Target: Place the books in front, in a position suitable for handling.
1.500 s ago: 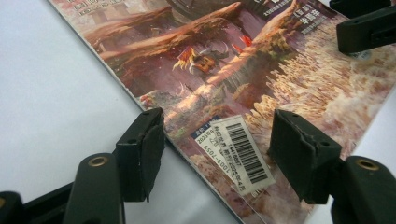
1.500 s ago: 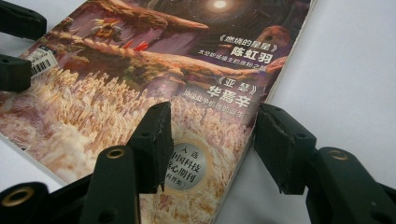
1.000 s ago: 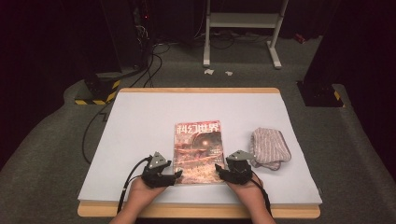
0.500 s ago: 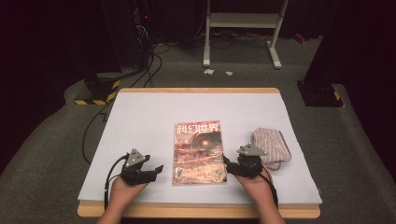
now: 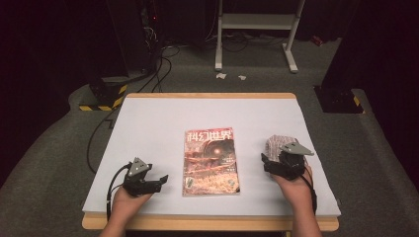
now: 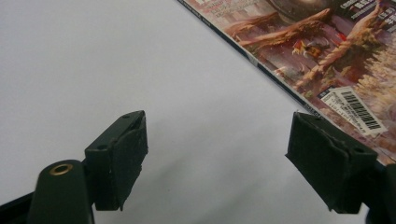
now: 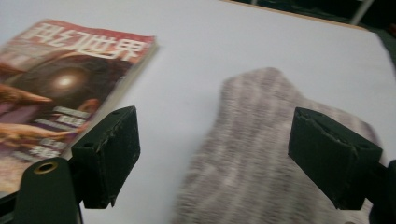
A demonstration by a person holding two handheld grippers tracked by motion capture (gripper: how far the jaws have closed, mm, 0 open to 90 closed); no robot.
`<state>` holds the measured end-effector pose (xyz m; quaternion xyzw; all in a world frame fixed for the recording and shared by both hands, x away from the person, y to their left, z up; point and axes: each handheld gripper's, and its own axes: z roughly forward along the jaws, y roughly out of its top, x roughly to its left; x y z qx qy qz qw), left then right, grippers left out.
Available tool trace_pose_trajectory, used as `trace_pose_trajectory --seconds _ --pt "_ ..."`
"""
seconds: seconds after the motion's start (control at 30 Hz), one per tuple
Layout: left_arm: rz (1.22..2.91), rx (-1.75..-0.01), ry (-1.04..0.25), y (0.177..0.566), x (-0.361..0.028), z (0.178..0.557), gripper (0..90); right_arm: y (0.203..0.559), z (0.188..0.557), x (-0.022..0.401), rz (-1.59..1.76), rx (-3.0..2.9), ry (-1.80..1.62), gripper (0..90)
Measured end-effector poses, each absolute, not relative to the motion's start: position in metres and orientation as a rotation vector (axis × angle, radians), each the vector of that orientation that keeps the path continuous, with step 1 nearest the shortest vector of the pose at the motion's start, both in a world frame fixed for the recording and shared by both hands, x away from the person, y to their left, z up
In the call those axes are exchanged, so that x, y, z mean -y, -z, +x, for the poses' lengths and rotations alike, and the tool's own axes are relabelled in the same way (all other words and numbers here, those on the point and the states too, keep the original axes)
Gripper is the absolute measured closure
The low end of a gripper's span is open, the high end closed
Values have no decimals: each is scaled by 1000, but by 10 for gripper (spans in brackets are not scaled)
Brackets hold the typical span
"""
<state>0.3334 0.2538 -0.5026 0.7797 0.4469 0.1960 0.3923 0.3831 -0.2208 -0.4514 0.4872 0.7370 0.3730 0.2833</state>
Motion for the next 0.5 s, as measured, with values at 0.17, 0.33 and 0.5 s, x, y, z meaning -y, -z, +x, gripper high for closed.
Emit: trace_pose_trajectory --seconds 0.17,0.33,0.5 --pt "1991 -1136 -489 505 -254 332 205 456 390 245 1385 -1933 -972 149" --pt "1993 -1130 -500 505 -252 330 205 472 399 259 1462 -1951 -946 159" --pt "1987 -1125 -503 504 -253 330 205 487 405 268 1577 -1999 -930 149"
